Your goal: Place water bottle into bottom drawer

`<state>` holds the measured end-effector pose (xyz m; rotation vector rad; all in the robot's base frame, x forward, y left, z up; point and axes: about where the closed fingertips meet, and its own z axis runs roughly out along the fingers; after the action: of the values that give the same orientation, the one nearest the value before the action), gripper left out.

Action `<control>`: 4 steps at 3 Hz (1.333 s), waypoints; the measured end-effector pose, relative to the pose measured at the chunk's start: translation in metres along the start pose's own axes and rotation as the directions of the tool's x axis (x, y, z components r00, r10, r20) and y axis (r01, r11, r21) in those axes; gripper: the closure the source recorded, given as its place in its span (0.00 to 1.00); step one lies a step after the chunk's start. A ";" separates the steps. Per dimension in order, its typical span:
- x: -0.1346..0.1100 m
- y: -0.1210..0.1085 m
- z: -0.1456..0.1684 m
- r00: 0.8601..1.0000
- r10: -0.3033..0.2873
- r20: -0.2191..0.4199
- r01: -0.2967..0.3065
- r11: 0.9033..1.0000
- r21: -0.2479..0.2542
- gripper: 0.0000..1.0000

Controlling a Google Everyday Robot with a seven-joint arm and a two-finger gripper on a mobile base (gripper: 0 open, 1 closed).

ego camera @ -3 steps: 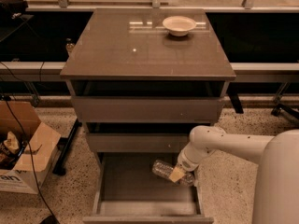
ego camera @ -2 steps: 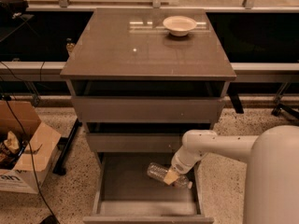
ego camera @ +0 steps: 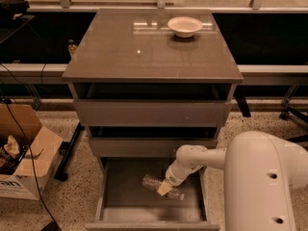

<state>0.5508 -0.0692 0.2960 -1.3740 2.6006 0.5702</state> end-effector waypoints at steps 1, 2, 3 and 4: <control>-0.001 -0.008 0.041 0.997 0.059 0.041 -0.057 0.998 -0.041 1.00; 0.004 -0.019 0.082 0.989 0.138 0.052 -0.134 0.988 -0.075 0.81; 0.014 -0.028 0.117 0.972 0.234 0.032 -0.231 0.970 -0.081 0.58; 0.024 -0.033 0.142 0.949 0.316 0.012 -0.314 0.945 -0.097 0.35</control>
Offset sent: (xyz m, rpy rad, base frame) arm 0.0193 0.0257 -0.1297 0.1118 0.1331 -0.2088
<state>0.5578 -0.0483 0.1499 -0.9652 2.8232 0.7563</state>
